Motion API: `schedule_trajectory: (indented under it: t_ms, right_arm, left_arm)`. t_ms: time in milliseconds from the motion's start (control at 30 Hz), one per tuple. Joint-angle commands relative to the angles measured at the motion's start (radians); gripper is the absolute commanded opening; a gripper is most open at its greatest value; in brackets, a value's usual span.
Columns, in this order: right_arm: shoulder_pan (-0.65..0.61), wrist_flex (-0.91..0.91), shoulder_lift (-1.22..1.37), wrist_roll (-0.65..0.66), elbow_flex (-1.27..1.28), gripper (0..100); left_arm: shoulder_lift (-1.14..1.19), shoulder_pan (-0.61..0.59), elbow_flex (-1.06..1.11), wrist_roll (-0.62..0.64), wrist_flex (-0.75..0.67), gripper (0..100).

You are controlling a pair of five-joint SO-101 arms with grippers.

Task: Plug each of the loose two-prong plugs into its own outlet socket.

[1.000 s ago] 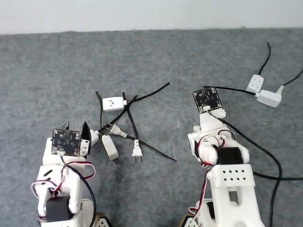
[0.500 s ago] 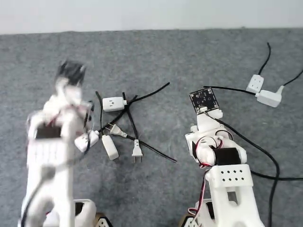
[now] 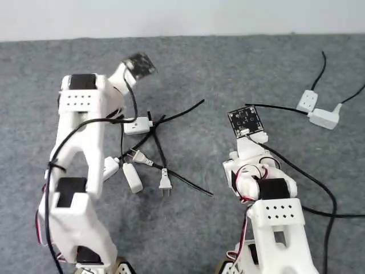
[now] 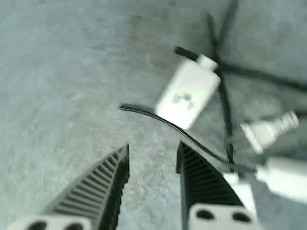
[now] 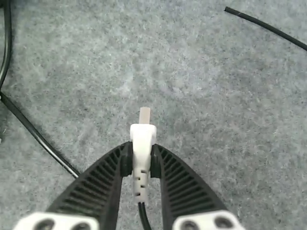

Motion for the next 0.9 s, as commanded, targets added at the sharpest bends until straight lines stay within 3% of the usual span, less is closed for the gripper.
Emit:
schedule_trajectory:
  t_ms: [0,233,567,867]
  right_arm:
    - [-0.007,-0.021,-0.015,-0.005,-0.008,0.8]
    - [-0.007,-0.025,-0.013,-0.005,-0.005,0.8]
    - [-0.008,-0.025,-0.013,-0.005,-0.005,0.8]
    - [-0.008,-0.025,-0.013,-0.005,-0.003,0.8]
  left_arm:
    - [0.025,0.04,-0.097,-0.129,0.158,16]
    - [0.034,0.132,-0.097,-0.19,0.258,16]
    - [0.044,0.146,-0.108,-0.221,0.135,16]
    - [0.055,0.143,-0.104,-0.224,0.109,21]
